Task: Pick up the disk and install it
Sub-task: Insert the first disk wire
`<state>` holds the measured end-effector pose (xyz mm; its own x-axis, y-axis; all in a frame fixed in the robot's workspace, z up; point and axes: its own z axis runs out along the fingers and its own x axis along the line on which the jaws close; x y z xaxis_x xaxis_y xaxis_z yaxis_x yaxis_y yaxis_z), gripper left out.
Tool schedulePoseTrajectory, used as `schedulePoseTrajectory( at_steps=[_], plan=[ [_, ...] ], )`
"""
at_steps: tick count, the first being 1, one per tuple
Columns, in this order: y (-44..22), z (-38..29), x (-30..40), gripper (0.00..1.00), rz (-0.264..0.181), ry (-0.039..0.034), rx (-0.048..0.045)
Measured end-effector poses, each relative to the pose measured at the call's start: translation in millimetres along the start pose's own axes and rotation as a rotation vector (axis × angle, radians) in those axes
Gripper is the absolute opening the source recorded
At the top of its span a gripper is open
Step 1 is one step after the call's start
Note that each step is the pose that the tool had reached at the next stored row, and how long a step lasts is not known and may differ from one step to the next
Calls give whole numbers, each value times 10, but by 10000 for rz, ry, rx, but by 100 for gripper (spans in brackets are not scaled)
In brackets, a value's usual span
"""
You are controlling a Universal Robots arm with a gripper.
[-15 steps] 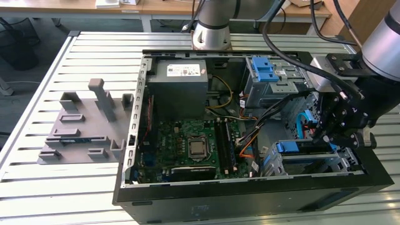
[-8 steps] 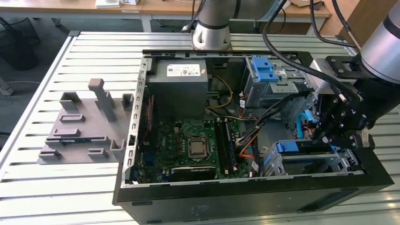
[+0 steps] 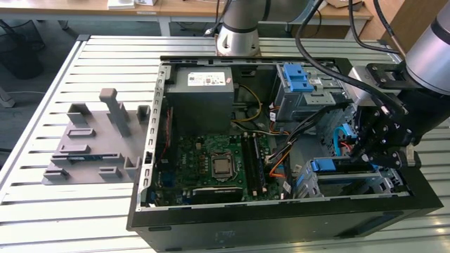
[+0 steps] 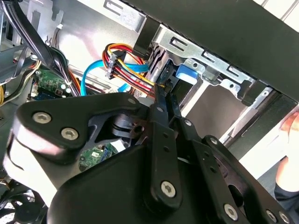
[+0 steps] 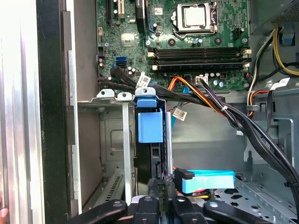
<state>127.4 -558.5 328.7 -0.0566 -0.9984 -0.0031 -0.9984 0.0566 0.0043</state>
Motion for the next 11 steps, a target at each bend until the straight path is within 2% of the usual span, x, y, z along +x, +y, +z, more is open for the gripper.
schedulePoseTrajectory(
  at_steps=[1,2,6,8,10,11],
  plan=[
    [0,-15,0,17,0,-3,0],
    [0,-36,0,24,0,4,1],
    [0,-116,0,24,-1,8,0],
    [0,-127,0,24,-1,6,-1],
    [0,-127,0,22,-1,4,-2],
    [0,-127,0,16,-1,5,-1]
  ],
)
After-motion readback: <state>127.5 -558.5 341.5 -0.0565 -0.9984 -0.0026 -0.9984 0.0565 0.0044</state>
